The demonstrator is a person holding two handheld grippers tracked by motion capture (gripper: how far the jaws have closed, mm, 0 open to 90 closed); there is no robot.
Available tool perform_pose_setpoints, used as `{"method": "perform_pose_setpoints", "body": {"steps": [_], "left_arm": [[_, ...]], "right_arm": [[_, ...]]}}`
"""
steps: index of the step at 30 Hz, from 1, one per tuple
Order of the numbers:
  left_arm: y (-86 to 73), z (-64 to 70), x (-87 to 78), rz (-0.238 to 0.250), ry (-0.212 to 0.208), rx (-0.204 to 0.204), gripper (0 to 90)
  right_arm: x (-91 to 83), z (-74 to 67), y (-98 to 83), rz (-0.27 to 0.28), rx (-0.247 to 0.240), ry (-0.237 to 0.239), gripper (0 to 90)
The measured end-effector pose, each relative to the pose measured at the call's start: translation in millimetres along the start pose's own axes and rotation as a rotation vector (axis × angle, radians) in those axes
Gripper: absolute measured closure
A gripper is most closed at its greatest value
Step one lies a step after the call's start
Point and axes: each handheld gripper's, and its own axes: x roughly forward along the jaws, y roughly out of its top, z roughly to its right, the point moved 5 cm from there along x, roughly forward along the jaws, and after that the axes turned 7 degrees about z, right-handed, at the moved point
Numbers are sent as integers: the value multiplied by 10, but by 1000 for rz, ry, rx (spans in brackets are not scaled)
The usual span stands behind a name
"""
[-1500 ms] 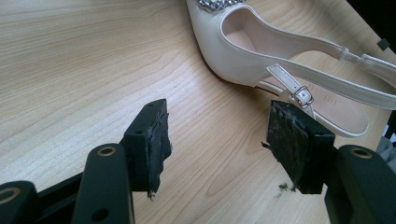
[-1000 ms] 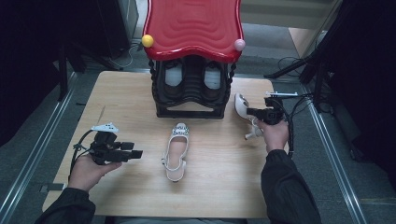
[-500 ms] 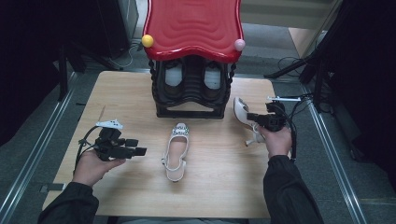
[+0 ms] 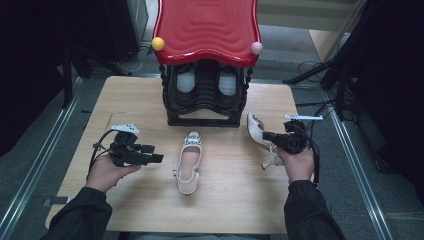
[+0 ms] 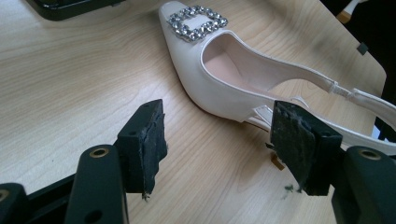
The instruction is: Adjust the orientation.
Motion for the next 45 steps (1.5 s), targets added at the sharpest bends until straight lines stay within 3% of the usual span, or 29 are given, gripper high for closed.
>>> {"method": "perform_pose_setpoints", "body": {"steps": [15, 27, 32, 45], "left_arm": [[78, -10, 71, 2, -6, -5, 359], [77, -4, 70, -1, -6, -2, 358], [75, 14, 81, -2, -7, 2, 359], [75, 45, 93, -7, -14, 16, 358]], "right_arm": [[36, -349, -221, -56, -36, 52, 880], [251, -675, -282, -96, -77, 118, 879], [330, -760, -316, -111, -99, 123, 879], [521, -970, -434, -163, -106, 194, 879]]}}
